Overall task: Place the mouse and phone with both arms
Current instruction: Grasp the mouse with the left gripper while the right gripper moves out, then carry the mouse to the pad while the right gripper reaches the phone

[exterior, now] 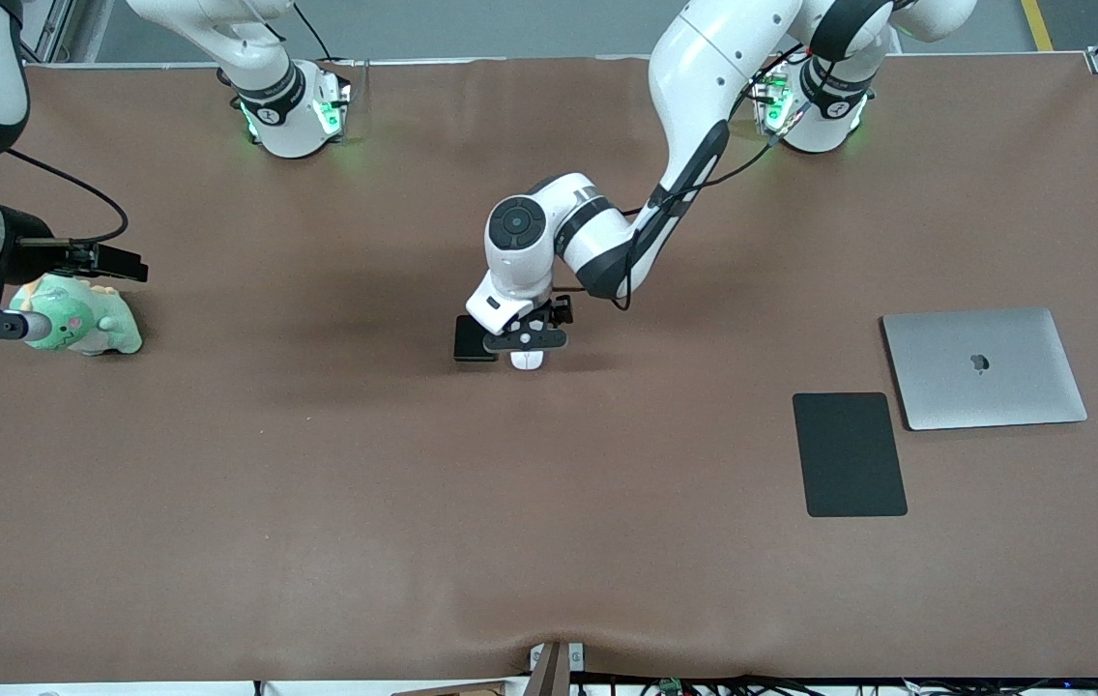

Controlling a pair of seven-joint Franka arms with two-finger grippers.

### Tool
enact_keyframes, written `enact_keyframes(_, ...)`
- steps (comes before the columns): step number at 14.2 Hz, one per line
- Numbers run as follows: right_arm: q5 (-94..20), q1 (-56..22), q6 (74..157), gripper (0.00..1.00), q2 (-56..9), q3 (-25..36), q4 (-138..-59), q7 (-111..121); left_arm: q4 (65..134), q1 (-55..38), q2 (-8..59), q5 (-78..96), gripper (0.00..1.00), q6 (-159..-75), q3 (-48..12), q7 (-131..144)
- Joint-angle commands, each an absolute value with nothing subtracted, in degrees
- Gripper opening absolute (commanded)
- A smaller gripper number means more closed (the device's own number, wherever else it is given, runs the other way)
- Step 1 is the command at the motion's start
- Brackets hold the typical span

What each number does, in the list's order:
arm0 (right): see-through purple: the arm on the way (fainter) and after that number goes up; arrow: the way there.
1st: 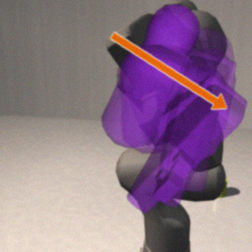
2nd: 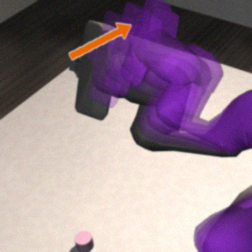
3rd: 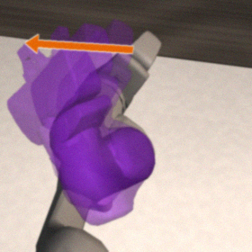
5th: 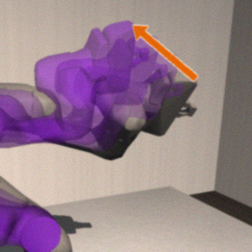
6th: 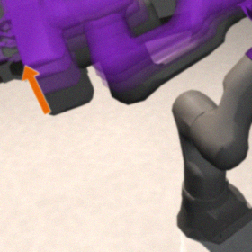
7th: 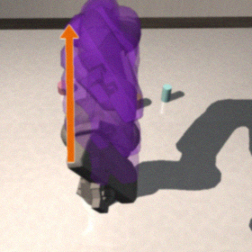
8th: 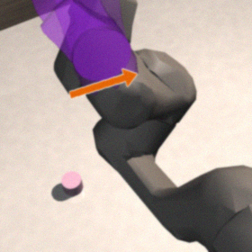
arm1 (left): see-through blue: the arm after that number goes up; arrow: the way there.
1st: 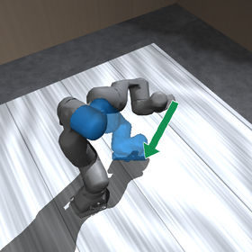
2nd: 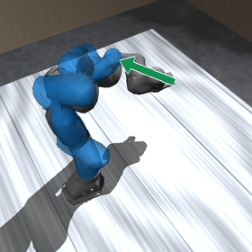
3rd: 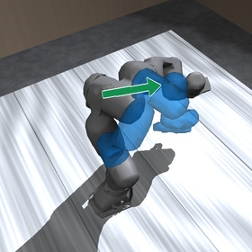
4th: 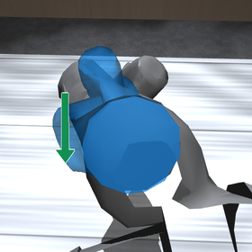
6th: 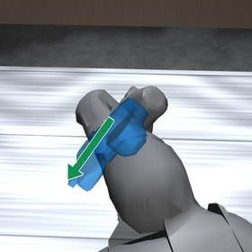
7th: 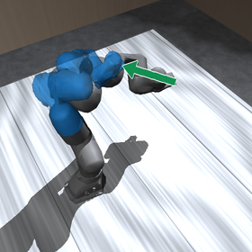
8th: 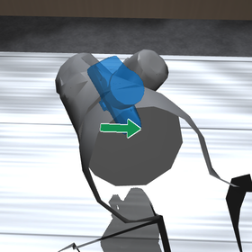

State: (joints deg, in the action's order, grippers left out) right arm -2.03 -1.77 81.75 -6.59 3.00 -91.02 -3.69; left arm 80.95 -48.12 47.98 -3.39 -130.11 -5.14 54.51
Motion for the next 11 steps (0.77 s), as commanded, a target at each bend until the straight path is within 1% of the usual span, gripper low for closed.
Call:
enact_keyframes(1, -2.2, -2.81, 84.28, 1.0, -5.89, 3.08, -94.21, -4.57, 78.93, -49.22, 50.36, -5.8, 1.0, -131.22, -4.57, 55.63)
enact_keyframes(3, -3.51, -2.81, 86.83, 1.0, -5.8, 3.08, -96.84, -4.57, 78.93, -49.22, 51.15, -6.85, 1.0, -131.31, -4.57, 55.63)
enact_keyframes(7, -4.04, -3.95, 89.73, 1.0, -5.8, 3.08, -99.48, -5.01, 78.93, -49.48, 51.94, -7.38, 1.0, -131.75, -4.48, 55.55)
enact_keyframes(8, -4.13, -4.83, 90.78, 1.0, -5.71, 3.08, -100.45, -6.49, 78.93, -49.48, 51.94, -7.38, 0.8, -131.75, -4.48, 55.46)
enact_keyframes(9, -4.04, -5.88, 91.57, 1.0, -5.71, 3.08, -101.15, -8.51, 78.93, -49.48, 51.94, -7.38, 0.48, -131.75, -4.48, 55.55)
enact_keyframes(10, -4.04, -7.19, 92.28, 1.0, -5.71, 3.08, -101.6, -10.53, 78.93, -49.48, 51.86, -7.38, 0.28, -131.75, -4.48, 55.46)
enact_keyframes(11, -4.04, -8.43, 92.81, 1.0, -5.71, 3.16, -101.86, -11.94, 78.93, -49.48, 51.68, -7.38, 0.14, -131.75, -4.48, 55.46)
